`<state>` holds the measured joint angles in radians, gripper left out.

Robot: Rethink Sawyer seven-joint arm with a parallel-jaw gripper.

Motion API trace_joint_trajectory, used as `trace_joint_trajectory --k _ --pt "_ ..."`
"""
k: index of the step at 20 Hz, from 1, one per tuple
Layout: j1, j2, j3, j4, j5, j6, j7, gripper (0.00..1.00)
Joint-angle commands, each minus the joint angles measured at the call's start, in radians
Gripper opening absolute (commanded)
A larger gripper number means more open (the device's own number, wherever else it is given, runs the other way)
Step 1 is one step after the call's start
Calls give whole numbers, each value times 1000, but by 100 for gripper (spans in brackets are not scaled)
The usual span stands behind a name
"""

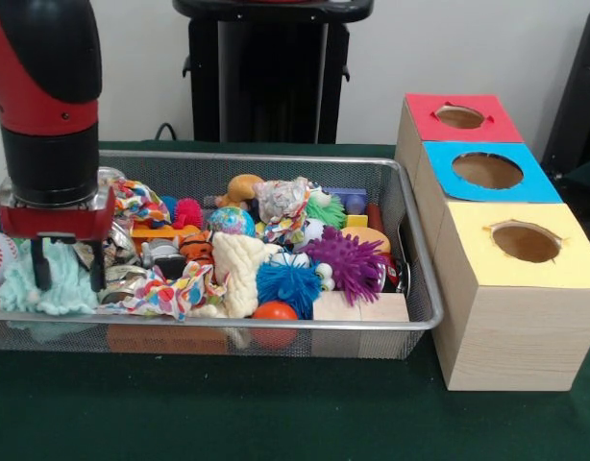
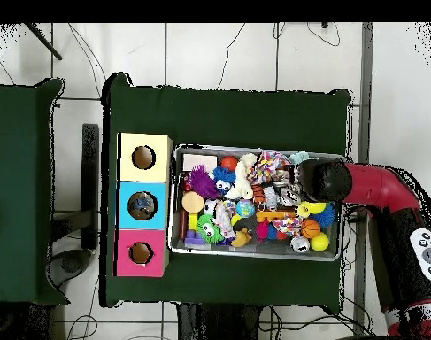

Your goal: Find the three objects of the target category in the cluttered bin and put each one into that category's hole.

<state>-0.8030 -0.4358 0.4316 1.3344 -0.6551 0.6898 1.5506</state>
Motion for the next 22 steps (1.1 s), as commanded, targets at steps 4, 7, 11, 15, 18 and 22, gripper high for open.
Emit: trace_joint_trajectory --k 4,7,11,15,18,22 --pt "-42 124 50 -34 -89 -5 -279 100" --pt "-3 150 0 16 -96 -56 -138 100" --pt "82 99 -68 132 -93 -168 75 100" --pt "142 142 -107 153 -47 -252 180 100" --pt "165 196 -129 153 -10 -360 244 100" --pt "191 222 -162 166 51 -417 282 100"
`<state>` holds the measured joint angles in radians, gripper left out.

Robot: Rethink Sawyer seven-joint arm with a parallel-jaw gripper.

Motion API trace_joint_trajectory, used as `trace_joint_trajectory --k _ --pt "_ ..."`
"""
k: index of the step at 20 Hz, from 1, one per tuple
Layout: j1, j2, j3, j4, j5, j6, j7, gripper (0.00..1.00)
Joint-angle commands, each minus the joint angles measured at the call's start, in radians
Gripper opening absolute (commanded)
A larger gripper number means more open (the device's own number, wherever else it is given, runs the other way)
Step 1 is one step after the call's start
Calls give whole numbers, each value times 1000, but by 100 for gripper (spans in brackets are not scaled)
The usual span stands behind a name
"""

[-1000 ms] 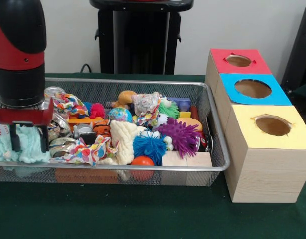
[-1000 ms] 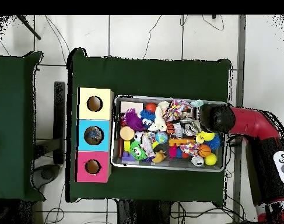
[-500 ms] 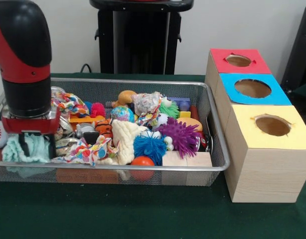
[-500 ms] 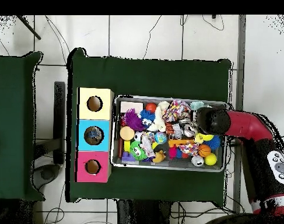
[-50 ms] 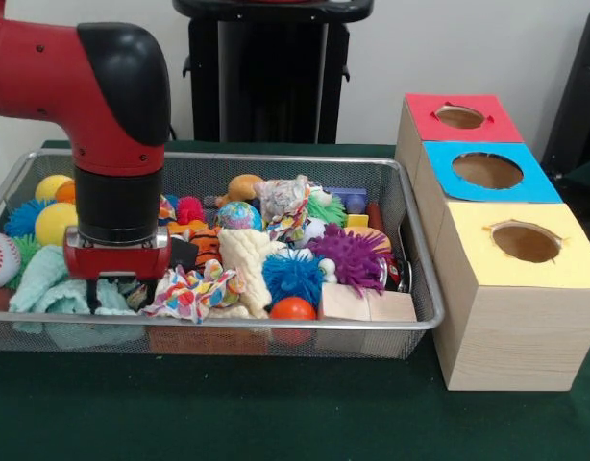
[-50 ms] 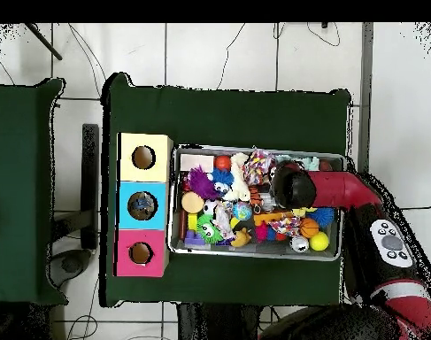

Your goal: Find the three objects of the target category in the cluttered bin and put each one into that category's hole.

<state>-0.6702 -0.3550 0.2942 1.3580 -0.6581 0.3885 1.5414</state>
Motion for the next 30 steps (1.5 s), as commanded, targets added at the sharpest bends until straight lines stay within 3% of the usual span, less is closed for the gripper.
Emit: trace_joint_trajectory --k 1,12,20,30 --pt "68 142 -36 147 69 -124 300 100" --pt "139 148 -101 191 215 -177 336 100" --pt "212 124 -152 272 351 -223 431 100" --pt "230 116 -166 307 437 -236 389 100"
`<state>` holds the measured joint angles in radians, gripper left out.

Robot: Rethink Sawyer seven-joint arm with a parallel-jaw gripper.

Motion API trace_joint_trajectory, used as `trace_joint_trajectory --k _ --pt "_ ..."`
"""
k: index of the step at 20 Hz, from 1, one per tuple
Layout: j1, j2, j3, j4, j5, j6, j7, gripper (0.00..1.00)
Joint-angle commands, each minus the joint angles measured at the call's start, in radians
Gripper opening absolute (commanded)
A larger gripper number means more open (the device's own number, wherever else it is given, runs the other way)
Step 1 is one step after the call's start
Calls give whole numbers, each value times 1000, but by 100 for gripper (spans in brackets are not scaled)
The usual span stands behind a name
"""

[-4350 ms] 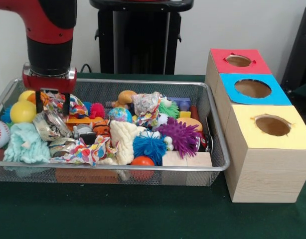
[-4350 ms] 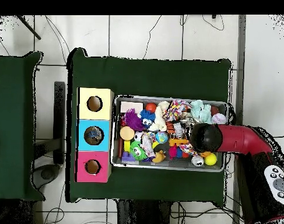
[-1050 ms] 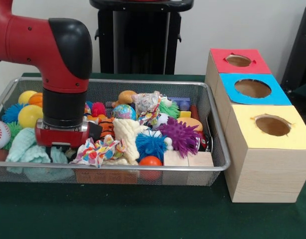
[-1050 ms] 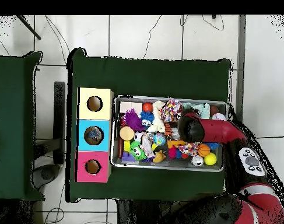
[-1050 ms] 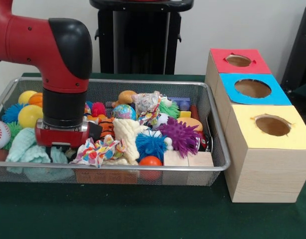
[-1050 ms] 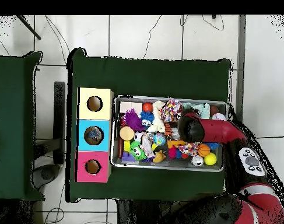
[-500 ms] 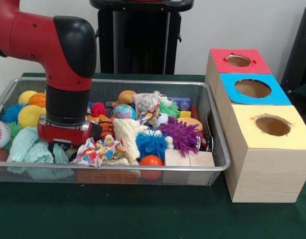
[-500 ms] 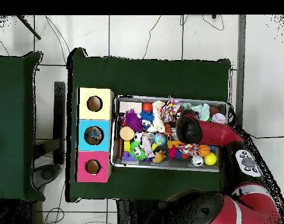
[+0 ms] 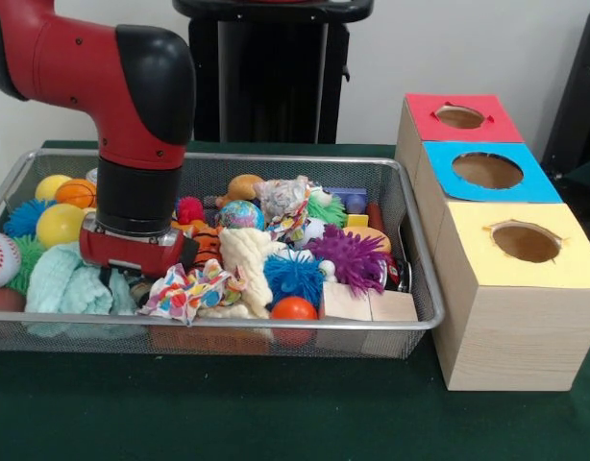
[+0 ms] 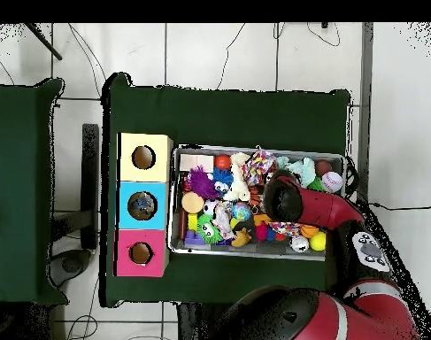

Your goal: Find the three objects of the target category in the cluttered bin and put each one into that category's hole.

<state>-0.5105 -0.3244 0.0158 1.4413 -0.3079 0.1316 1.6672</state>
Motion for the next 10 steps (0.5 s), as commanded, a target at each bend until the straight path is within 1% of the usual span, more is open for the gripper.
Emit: trace_joint_trajectory --k 1,3,7,10 --pt "68 87 115 227 94 18 259 100" --pt "64 88 120 233 108 12 248 100" --pt "98 82 82 231 122 -21 247 100" --pt "91 86 88 233 137 -16 233 100"
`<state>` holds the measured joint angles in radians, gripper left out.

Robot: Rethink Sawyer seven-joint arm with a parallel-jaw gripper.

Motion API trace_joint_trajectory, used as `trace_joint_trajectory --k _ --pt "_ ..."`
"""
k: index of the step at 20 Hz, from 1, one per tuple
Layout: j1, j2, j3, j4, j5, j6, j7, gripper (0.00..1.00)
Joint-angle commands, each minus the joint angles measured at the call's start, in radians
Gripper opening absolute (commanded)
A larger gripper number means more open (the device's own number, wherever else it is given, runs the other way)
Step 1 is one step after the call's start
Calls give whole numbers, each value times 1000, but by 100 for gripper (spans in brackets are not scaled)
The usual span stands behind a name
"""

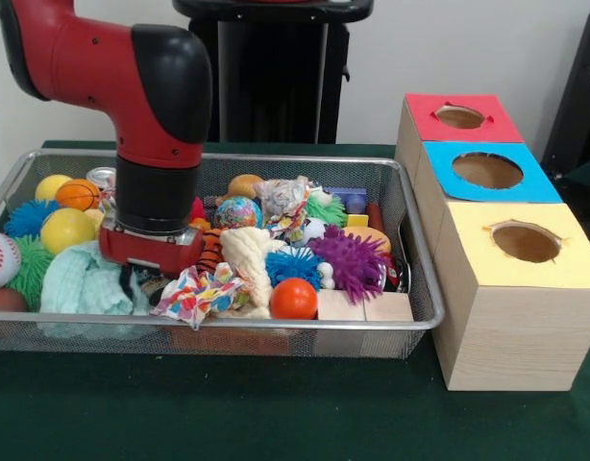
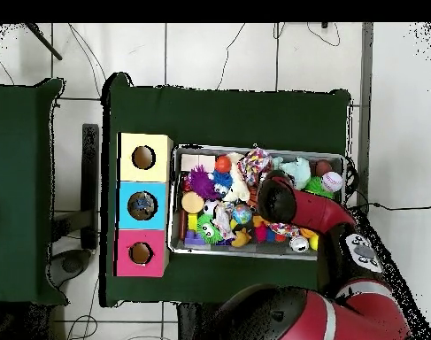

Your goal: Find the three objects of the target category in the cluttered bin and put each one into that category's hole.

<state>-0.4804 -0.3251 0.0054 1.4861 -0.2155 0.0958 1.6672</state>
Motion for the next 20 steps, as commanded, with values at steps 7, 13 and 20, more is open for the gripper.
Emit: trace_joint_trajectory --k 7,13,20 --pt "126 53 44 234 138 45 284 100" --pt "152 35 29 279 206 30 292 100" --pt "157 32 24 297 251 26 267 100"
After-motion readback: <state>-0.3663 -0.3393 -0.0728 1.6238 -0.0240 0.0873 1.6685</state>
